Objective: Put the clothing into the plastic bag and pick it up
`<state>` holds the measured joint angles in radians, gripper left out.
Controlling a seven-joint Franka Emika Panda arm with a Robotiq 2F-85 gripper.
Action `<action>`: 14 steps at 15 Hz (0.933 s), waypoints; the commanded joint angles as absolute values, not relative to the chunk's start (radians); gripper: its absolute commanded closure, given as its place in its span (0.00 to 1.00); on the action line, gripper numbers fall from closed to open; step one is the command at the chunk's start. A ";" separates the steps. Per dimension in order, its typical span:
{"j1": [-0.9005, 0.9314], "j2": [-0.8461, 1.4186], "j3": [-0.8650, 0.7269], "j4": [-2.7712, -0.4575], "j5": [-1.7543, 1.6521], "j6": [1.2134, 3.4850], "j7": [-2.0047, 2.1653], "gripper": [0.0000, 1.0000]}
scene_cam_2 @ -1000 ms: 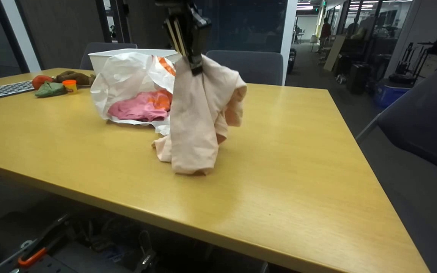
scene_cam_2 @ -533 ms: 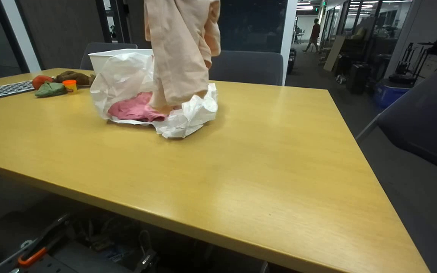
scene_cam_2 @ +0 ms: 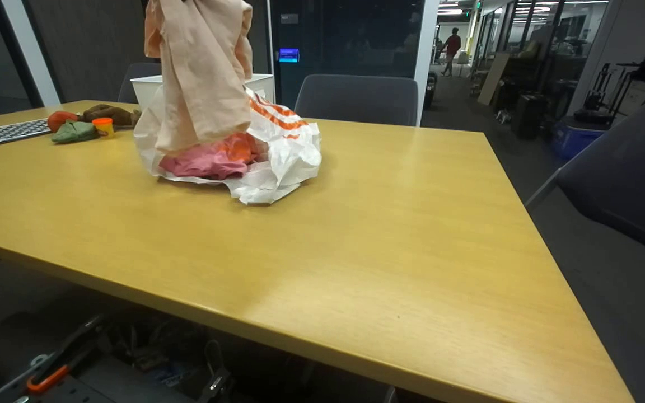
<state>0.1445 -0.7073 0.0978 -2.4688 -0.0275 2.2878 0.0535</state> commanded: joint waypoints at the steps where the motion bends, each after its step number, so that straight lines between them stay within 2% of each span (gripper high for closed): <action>1: 0.162 -0.577 0.137 -2.435 -0.017 2.341 0.035 0.95; 14: 0.175 -0.218 0.187 -2.296 -0.062 2.246 -0.016 0.94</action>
